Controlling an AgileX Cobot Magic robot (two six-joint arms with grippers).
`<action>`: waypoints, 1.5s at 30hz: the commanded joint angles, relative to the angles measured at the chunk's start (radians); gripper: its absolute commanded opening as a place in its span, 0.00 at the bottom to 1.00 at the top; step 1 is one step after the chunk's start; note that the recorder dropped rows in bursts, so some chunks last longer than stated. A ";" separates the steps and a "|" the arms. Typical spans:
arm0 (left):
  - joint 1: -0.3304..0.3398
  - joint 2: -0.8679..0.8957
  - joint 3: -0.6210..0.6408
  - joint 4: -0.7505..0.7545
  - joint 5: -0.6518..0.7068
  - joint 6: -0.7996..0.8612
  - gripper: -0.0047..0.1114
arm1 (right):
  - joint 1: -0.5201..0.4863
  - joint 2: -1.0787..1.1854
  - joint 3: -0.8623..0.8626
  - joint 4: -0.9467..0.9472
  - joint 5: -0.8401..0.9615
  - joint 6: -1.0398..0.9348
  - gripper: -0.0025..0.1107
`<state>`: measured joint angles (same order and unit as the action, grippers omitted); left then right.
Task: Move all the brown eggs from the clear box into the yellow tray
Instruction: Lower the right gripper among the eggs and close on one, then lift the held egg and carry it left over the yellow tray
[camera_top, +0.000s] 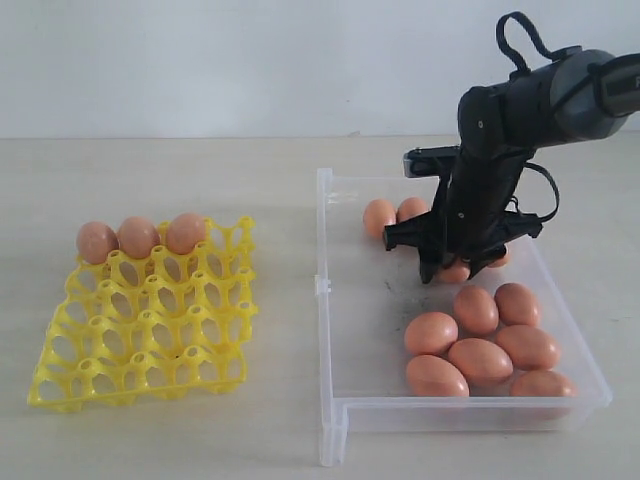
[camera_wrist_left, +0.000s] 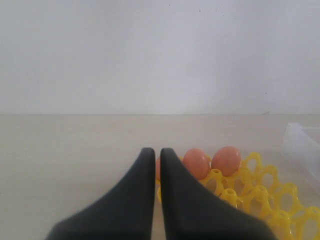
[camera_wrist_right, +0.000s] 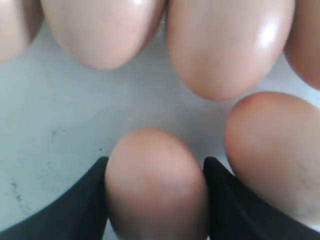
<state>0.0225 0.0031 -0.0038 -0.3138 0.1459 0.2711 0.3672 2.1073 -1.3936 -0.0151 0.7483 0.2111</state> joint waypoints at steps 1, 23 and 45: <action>0.002 -0.003 0.004 -0.005 -0.014 0.000 0.07 | 0.003 0.011 0.015 -0.001 -0.104 -0.043 0.02; 0.002 -0.003 0.004 -0.005 -0.014 0.000 0.07 | 0.036 -0.319 0.425 0.005 -0.849 -0.072 0.02; 0.002 -0.003 0.004 -0.005 -0.014 0.000 0.07 | 0.190 -0.178 0.449 -0.538 -1.764 0.148 0.02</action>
<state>0.0225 0.0031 -0.0038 -0.3138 0.1459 0.2711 0.5575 1.8759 -0.9078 -0.4804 -0.9734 0.3496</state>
